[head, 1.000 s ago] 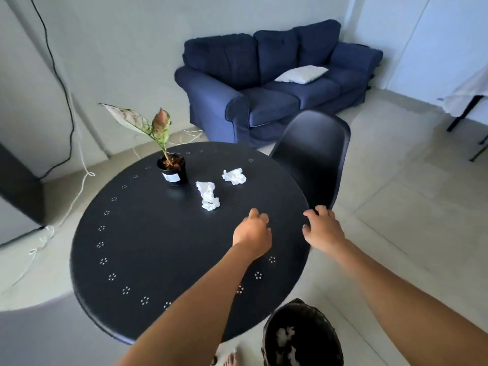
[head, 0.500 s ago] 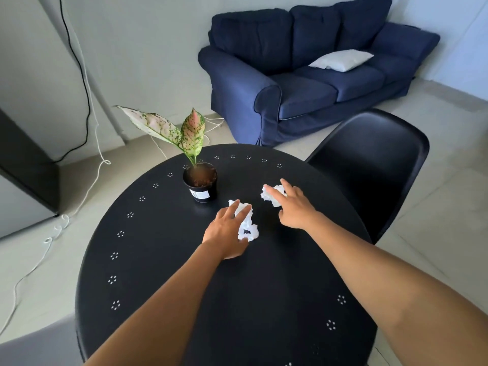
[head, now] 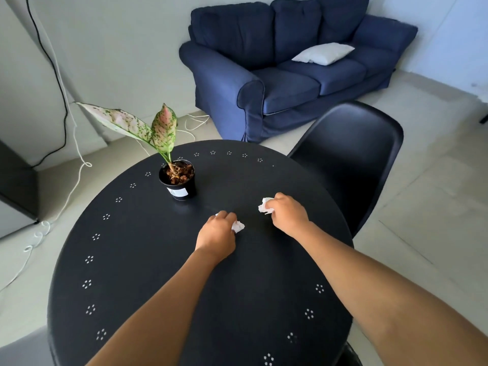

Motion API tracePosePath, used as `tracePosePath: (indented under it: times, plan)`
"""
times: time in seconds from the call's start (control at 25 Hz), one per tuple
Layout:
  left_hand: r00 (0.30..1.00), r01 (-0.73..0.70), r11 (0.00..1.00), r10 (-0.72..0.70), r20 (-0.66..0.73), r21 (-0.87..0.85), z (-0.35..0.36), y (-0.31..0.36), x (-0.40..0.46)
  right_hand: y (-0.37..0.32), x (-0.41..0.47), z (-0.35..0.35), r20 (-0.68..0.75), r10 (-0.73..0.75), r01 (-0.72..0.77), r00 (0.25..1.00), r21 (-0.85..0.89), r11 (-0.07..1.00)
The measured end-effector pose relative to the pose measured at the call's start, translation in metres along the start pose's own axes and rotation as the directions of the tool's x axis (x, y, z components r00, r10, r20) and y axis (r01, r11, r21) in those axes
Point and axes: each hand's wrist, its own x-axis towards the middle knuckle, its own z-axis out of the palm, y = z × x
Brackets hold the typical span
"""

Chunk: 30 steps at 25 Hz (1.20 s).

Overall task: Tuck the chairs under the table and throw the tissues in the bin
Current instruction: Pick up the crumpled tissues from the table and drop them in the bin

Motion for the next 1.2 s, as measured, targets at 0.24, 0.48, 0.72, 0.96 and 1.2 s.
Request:
tracePosePath:
  times: [0.24,0.48,0.72,0.96,1.2]
  plan:
    - [0.999,-0.027,0.999,0.027,-0.039,-0.017,0.015,0.082,-0.049,0.061,-0.094,-0.007,-0.136,0.011,-0.001,0.991,0.073,0.997]
    - [0.993,-0.102,0.993,0.098,-0.066,-0.057,0.073,0.203,-0.143,0.152,-0.239,-0.001,-0.200,0.037,-0.012,0.979,0.122,0.992]
    - [0.992,-0.113,0.993,0.115,0.059,-0.033,0.145,0.256,-0.214,0.216,-0.346,0.046,-0.060,0.146,-0.135,0.988,0.162,0.978]
    - [0.962,0.118,0.990,-0.093,0.255,-0.083,0.243,0.226,-0.257,0.232,-0.394,0.161,0.142,0.183,-0.213,0.973,0.238,0.947]
    - [0.930,0.256,0.963,-0.223,0.292,-0.081,0.352,0.181,-0.273,0.237,-0.395,0.302,0.285,0.171,-0.270,0.943,0.357,0.894]
